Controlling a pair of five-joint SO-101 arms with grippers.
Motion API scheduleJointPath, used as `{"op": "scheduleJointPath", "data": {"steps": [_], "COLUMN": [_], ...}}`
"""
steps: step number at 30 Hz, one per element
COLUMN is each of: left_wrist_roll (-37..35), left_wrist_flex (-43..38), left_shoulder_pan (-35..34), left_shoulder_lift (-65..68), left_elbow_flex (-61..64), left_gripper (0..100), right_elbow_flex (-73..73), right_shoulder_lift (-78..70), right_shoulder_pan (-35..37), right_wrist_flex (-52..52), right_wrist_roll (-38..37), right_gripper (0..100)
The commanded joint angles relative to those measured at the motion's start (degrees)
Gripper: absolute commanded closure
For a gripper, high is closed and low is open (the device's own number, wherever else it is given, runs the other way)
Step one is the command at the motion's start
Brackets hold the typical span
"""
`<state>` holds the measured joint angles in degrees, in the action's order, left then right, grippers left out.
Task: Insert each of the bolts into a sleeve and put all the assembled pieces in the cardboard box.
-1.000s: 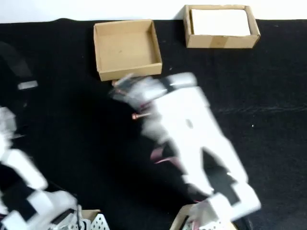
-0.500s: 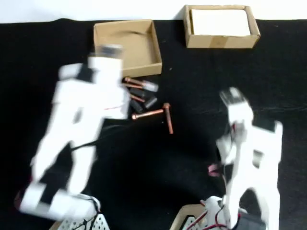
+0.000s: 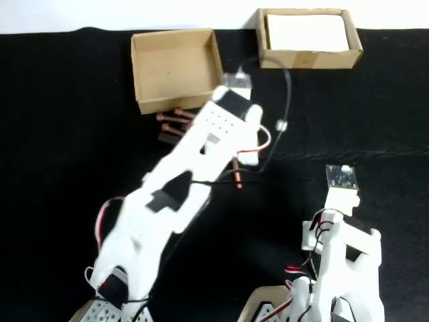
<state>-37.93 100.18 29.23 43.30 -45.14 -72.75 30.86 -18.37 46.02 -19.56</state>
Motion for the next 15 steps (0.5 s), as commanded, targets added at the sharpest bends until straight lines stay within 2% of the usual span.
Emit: {"op": "scheduleJointPath", "data": {"steps": [1, 7, 12, 15], "left_wrist_roll": [-1.1, -1.1, -1.1, -0.9], "left_wrist_flex": [0.4, -0.1, 0.1, -0.2], "left_shoulder_pan": [0.5, -0.4, -1.2, -1.4], "left_shoulder_lift": [3.1, 11.4, 18.2, 20.7], "left_elbow_flex": [-7.5, -18.2, -21.1, -21.8], "left_gripper": [76, 76, 77, 80], "right_elbow_flex": [-0.4, -0.5, -0.8, -0.8], "right_shoulder_lift": [0.2, 0.2, 0.1, 0.1], "right_shoulder_pan": [-0.1, -0.1, -0.1, -0.1], "right_wrist_flex": [-1.2, -1.2, -2.6, -2.7], "right_wrist_roll": [0.5, 0.5, 0.5, 0.5], "right_gripper": [99.1, 99.1, 99.1, 99.1]}}
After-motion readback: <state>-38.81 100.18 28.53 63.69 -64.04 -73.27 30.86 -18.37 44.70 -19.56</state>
